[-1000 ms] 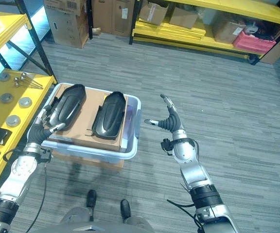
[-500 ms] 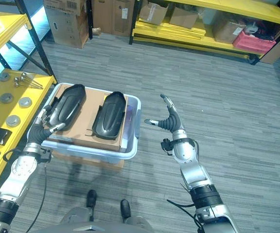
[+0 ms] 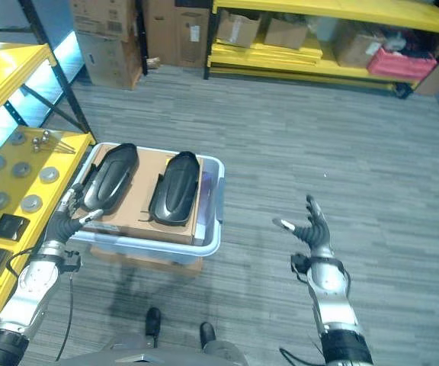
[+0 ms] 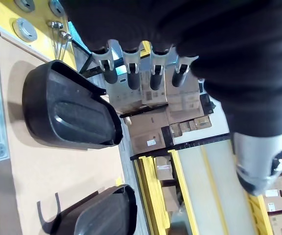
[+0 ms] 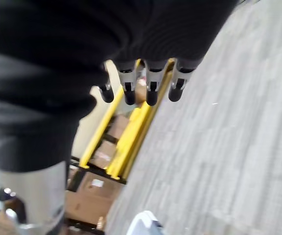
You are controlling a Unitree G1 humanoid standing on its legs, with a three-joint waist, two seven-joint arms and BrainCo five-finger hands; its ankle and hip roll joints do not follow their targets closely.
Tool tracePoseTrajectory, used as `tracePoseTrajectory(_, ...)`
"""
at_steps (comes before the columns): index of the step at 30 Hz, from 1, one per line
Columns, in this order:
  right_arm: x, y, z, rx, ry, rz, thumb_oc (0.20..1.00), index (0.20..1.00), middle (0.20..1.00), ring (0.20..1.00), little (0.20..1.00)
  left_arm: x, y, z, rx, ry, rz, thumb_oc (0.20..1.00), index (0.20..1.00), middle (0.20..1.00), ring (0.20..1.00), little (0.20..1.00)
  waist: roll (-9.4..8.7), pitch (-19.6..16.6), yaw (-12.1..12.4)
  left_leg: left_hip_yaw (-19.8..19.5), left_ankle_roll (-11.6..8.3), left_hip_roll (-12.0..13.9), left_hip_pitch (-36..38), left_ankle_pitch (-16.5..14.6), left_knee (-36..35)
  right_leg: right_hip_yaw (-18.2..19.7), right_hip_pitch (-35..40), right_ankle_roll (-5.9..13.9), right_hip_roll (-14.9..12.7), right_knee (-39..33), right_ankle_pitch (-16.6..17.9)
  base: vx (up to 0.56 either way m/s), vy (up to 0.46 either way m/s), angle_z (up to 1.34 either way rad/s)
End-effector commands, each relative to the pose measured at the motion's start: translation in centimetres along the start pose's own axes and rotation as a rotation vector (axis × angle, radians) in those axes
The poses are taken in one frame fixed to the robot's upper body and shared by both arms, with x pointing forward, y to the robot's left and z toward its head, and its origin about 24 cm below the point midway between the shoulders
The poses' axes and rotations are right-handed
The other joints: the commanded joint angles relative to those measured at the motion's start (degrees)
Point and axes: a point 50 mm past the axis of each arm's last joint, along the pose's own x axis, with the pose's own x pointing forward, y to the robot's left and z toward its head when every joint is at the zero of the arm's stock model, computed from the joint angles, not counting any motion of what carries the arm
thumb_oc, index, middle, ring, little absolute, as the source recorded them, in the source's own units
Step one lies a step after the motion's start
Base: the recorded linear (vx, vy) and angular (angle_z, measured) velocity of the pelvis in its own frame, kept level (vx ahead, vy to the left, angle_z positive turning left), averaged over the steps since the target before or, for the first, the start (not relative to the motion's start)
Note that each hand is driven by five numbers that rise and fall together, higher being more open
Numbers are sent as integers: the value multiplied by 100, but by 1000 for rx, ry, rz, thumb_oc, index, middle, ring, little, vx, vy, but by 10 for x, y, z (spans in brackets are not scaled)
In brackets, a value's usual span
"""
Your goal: Move parts from the plastic box to the shelf.
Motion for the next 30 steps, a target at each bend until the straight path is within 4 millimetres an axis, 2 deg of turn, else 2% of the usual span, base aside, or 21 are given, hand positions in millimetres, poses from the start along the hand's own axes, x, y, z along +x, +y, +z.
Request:
tracePoseTrajectory(1, 9, -14, 32, -78, -151, -39, 1000, 1000, 1000, 1000, 1000, 10, 0, 10, -35, -65, 32, 1000, 1000, 1000, 1000, 1000, 130, 80, 96, 327, -502, 649, 368, -860, 347, -607, -571, 351, -102, 986, -891, 41, 74, -19)
tracePoseTrajectory(10, 28, -4, 64, -153, -258, -43, 1000, 1000, 1000, 1000, 1000, 4, 0, 5, -22, -44, 20, 1000, 1000, 1000, 1000, 1000, 119, 90, 317, 330, -441, 578, 319, -890, 220, -621, -594, 414, -183, 740, -770, 22, 31, -3)
tracePoseTrajectory(12, 33, 0, 79, -180, -318, -35, 1000, 1000, 1000, 1000, 1000, 4, 0, 6, -17, -50, 13, 1000, 1000, 1000, 1000, 1000, 121, 137, 392, 306, -424, 550, 277, -896, 212, -628, -639, 440, -215, 704, -740, 20, 23, 7)
tracePoseTrajectory(15, 35, 3, 87, -185, -345, -35, 1000, 1000, 1000, 1000, 1000, 5, 0, 8, -16, -58, 14, 1000, 1000, 1000, 1000, 1000, 115, 177, 416, 290, -415, 527, 199, -894, 229, -622, -701, 451, -226, 701, -717, -45, 3, 6)
tracePoseTrajectory(17, 47, 12, 118, -203, -444, -44, 1000, 1000, 1000, 1000, 1000, 10, -4, 16, -25, -95, 4, 1000, 1000, 1000, 1000, 1000, 131, 327, 547, 239, -408, 481, -158, -834, 263, -627, -1041, 499, -243, 679, -610, -143, 19, 11)
tracePoseTrajectory(19, 50, 15, 126, -208, -467, -49, 1000, 1000, 1000, 1000, 1000, 12, -6, 18, -28, -106, 0, 1000, 1000, 1000, 1000, 1000, 140, 354, 579, 231, -407, 474, -245, -815, 264, -639, -1125, 507, -246, 666, -583, -72, 10, 6)
tracePoseTrajectory(20, 54, 18, 140, -207, -507, -61, 1000, 1000, 1000, 1000, 1000, 14, -10, 22, -38, -125, -13, 1000, 1000, 1000, 1000, 1000, 155, 412, 646, 200, -407, 467, -369, -782, 256, -650, -1235, 520, -239, 640, -540, -25, -1, 8)
tracePoseTrajectory(21, 54, 19, 140, -206, -510, -61, 1000, 1000, 1000, 1000, 1000, 14, -10, 23, -38, -126, -12, 1000, 1000, 1000, 1000, 1000, 154, 404, 637, 195, -407, 467, -398, -781, 264, -655, -1259, 519, -240, 643, -537, -41, 7, 6)
tracePoseTrajectory(23, 61, 22, 160, -216, -555, -87, 1000, 1000, 1000, 1000, 1000, 17, -17, 26, -49, -143, -31, 1000, 1000, 1000, 1000, 1000, 182, 475, 737, 147, -406, 435, -566, -727, 258, -678, -1385, 535, -245, 605, -487, -20, 28, 10)
tracePoseTrajectory(24, 62, 22, 160, -216, -556, -88, 1000, 1000, 1000, 1000, 1000, 17, -17, 26, -50, -144, -29, 1000, 1000, 1000, 1000, 1000, 183, 477, 732, 146, -406, 434, -576, -726, 261, -678, -1394, 536, -245, 605, -485, -6, 30, 14)
tracePoseTrajectory(26, 67, 24, 174, -219, -585, -103, 1000, 1000, 1000, 1000, 1000, 19, -19, 27, -55, -149, -35, 1000, 1000, 1000, 1000, 1000, 210, 535, 786, 136, -404, 420, -656, -696, 248, -682, -1478, 547, -254, 601, -458, -14, 30, 8)
tracePoseTrajectory(27, 72, 22, 186, -233, -607, -125, 1000, 1000, 1000, 1000, 1000, 20, -21, 30, -62, -160, -38, 1000, 1000, 1000, 1000, 1000, 224, 567, 848, 119, -403, 405, -711, -675, 244, -697, -1534, 551, -258, 602, -445, -9, 34, 4)
tracePoseTrajectory(30, 80, 19, 201, -253, -620, -156, 1000, 1000, 1000, 1000, 1000, 23, -23, 33, -72, -175, -35, 1000, 1000, 1000, 1000, 1000, 254, 633, 915, 100, -405, 385, -799, -653, 249, -725, -1620, 565, -272, 619, -426, -1, 22, 7)
